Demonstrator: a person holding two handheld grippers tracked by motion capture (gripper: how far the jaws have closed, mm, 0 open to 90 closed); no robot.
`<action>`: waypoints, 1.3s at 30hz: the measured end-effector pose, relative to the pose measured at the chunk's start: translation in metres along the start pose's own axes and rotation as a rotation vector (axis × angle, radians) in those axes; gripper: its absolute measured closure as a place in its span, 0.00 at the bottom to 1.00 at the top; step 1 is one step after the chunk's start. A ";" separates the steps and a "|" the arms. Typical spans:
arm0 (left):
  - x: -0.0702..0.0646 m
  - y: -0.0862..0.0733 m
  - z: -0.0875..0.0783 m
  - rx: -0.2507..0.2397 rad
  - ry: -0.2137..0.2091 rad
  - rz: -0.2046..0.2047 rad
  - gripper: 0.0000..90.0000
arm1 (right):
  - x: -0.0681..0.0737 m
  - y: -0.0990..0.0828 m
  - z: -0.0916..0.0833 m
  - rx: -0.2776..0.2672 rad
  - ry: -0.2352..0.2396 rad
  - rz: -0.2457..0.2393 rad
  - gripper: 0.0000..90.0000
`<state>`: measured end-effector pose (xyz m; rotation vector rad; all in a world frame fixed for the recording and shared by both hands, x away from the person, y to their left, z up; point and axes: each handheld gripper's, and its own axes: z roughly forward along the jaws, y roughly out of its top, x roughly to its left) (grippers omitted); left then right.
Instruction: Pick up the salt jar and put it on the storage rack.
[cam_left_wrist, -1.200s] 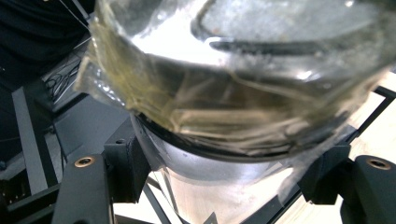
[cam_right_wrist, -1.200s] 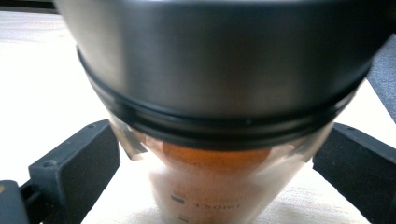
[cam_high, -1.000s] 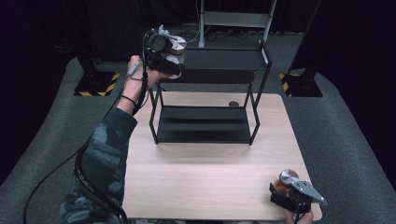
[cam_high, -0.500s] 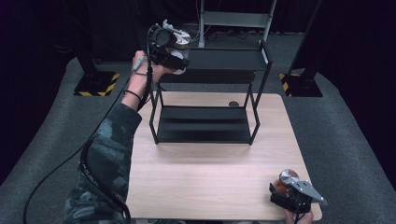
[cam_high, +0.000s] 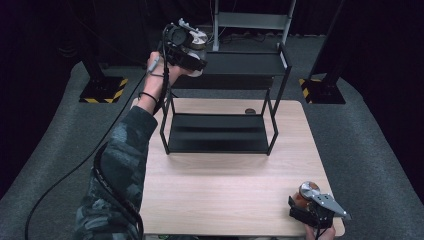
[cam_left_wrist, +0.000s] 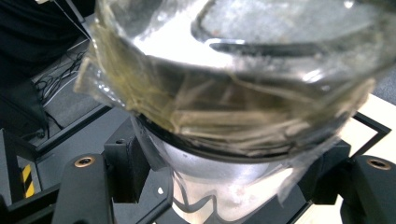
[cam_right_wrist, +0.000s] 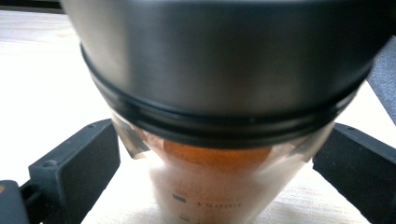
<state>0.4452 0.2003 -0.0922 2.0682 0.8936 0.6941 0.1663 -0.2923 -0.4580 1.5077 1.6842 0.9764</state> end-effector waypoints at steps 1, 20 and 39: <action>0.000 0.000 0.001 -0.002 0.000 -0.005 0.34 | 0.000 0.000 0.000 0.000 0.000 0.000 0.00; 0.002 0.004 0.027 -0.019 0.036 -0.104 0.34 | -0.001 -0.001 0.000 -0.005 0.003 0.000 0.00; 0.005 0.003 0.052 -0.036 0.047 -0.172 0.34 | -0.001 -0.001 0.000 -0.006 0.005 0.001 0.00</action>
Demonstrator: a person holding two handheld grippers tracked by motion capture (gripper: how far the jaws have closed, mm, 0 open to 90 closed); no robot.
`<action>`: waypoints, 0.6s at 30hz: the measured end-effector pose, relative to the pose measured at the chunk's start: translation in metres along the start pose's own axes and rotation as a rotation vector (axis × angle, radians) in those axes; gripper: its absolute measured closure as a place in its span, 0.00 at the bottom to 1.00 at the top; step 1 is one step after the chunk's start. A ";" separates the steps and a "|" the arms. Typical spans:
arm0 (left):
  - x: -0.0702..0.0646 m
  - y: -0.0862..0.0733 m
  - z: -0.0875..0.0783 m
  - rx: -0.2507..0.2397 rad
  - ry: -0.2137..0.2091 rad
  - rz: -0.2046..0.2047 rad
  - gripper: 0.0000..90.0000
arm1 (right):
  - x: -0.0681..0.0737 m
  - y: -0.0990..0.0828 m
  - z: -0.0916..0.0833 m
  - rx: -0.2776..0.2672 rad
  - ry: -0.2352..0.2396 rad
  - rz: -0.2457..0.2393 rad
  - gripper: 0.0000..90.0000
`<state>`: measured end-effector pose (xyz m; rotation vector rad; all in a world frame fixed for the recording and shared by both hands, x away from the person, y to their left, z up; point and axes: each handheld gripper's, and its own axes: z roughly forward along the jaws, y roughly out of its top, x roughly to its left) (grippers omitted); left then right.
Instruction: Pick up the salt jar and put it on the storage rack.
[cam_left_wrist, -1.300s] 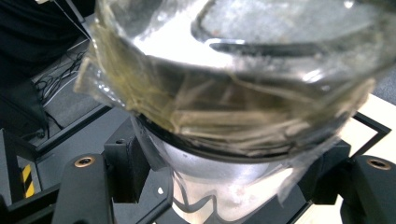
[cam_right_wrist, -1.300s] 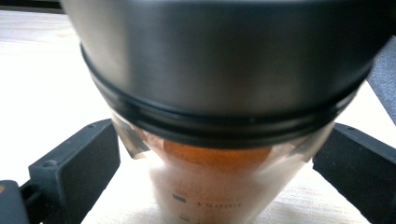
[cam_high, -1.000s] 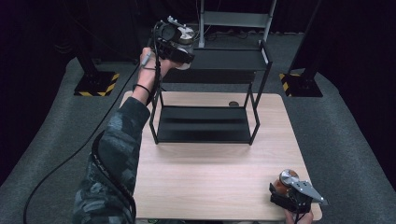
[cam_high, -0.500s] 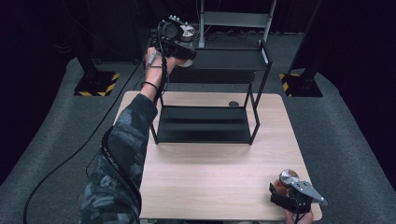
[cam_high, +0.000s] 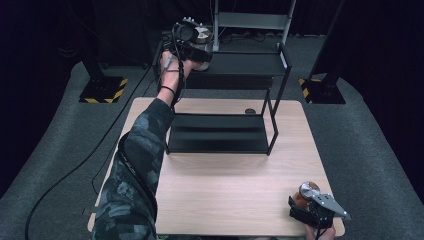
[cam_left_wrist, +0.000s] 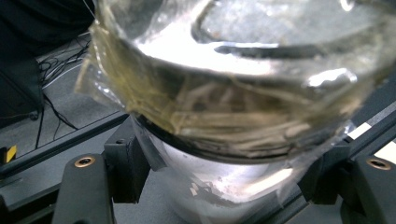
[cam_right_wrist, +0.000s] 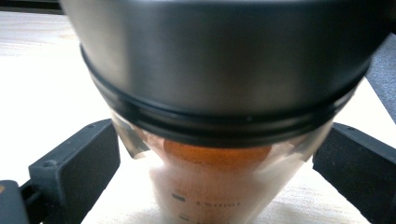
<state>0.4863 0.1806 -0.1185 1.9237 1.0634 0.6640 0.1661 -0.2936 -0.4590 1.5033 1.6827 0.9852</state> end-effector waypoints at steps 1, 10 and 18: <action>0.000 0.000 0.000 0.000 0.000 0.000 0.34 | 0.000 0.000 0.000 -0.001 0.000 0.000 0.00; 0.003 -0.004 0.008 -0.004 -0.017 -0.033 0.34 | 0.000 -0.001 0.000 -0.003 0.001 0.002 0.00; 0.005 -0.010 0.012 -0.027 -0.023 -0.070 0.34 | 0.000 -0.001 0.000 -0.004 -0.001 0.001 0.00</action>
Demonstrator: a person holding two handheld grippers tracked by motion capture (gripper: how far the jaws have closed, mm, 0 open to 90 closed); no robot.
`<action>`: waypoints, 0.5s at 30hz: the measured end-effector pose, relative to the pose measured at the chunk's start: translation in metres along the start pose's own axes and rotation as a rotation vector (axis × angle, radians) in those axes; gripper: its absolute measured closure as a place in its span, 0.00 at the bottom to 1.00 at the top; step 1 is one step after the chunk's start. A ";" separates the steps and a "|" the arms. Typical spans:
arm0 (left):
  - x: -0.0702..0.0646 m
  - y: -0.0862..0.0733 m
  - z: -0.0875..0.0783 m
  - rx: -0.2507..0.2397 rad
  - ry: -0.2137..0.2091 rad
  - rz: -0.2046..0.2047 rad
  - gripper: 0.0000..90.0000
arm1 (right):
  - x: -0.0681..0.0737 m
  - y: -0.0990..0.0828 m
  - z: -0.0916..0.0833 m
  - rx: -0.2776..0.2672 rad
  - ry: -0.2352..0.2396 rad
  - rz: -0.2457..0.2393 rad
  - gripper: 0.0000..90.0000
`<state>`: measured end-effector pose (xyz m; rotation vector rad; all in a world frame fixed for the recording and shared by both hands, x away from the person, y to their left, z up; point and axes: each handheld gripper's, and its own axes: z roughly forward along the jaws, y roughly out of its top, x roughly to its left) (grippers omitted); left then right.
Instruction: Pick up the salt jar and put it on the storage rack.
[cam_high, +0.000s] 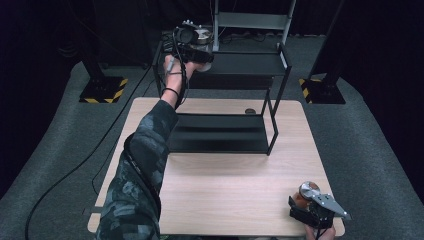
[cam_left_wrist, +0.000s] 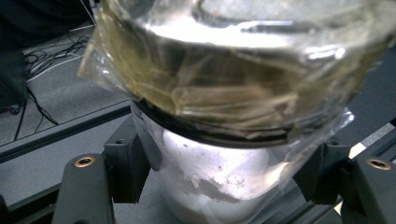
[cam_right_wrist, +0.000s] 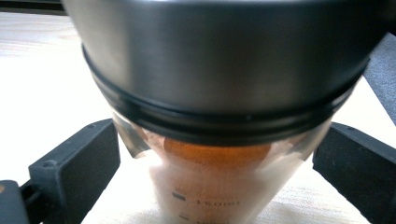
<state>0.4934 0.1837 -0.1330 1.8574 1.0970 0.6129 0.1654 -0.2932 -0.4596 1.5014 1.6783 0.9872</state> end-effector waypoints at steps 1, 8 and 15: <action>0.000 -0.001 0.001 -0.006 0.000 -0.002 0.34 | 0.000 0.000 0.000 0.000 -0.001 0.000 0.00; -0.002 -0.004 0.005 -0.024 0.005 -0.001 0.34 | 0.000 0.000 0.000 0.001 -0.001 -0.004 0.00; -0.003 -0.007 0.009 -0.046 0.014 -0.007 0.34 | 0.000 0.000 0.000 0.000 -0.001 -0.003 0.00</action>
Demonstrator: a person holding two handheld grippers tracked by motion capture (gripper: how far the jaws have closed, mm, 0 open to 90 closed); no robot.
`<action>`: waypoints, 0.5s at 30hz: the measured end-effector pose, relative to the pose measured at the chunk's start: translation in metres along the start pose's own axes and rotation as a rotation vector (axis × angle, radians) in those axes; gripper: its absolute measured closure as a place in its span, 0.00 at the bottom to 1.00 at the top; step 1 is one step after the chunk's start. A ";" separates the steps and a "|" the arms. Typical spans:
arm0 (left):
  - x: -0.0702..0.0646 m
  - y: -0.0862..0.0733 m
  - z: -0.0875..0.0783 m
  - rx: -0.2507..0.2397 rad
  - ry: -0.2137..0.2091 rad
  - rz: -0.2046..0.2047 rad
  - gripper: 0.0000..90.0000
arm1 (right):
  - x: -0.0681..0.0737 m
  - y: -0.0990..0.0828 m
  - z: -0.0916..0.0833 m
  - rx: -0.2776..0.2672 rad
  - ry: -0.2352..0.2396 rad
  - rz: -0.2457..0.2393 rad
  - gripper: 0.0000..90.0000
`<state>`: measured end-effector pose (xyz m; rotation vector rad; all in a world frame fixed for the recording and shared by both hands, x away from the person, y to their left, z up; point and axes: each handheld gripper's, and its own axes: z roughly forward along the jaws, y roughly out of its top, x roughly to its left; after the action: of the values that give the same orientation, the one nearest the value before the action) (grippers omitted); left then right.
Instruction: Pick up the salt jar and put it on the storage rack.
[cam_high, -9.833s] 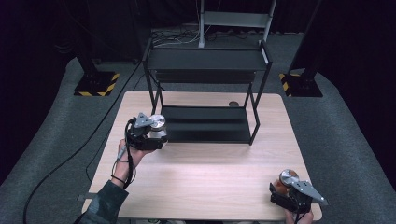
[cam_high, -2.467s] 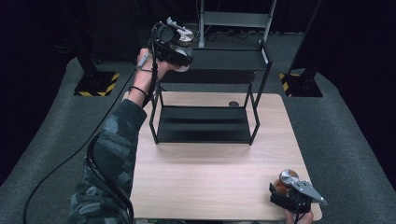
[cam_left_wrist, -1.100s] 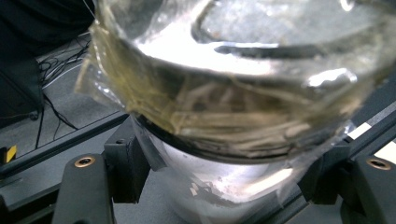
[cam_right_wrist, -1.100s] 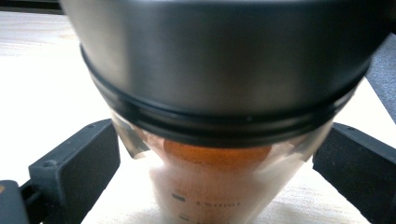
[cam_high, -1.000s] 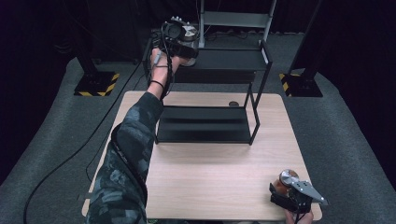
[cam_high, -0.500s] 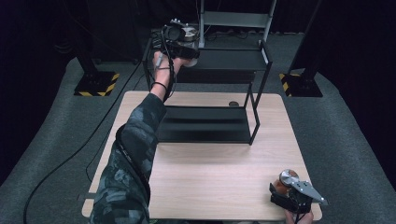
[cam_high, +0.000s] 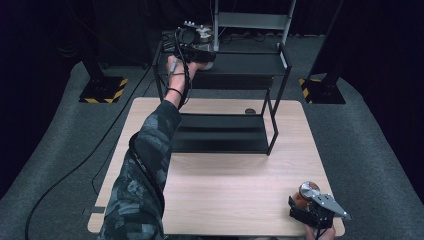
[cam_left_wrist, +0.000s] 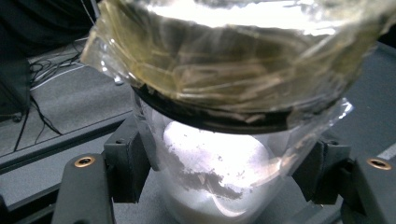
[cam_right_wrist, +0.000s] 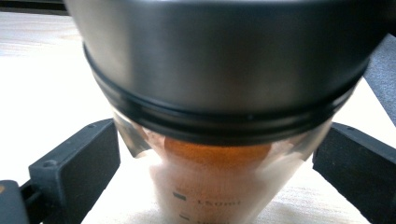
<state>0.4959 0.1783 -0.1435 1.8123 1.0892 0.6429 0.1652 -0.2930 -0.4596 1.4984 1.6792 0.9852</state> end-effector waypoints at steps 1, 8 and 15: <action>0.000 0.000 0.000 0.000 0.001 0.000 0.34 | 0.000 0.000 0.000 0.000 0.000 0.001 0.00; -0.002 0.000 0.001 -0.002 0.009 -0.004 0.34 | 0.000 0.000 0.000 -0.002 0.000 0.001 0.00; -0.002 0.000 0.001 0.000 0.008 -0.004 0.34 | 0.000 0.000 0.000 -0.001 0.001 0.001 0.00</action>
<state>0.4956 0.1762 -0.1434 1.8087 1.0978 0.6488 0.1650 -0.2932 -0.4598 1.4984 1.6787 0.9867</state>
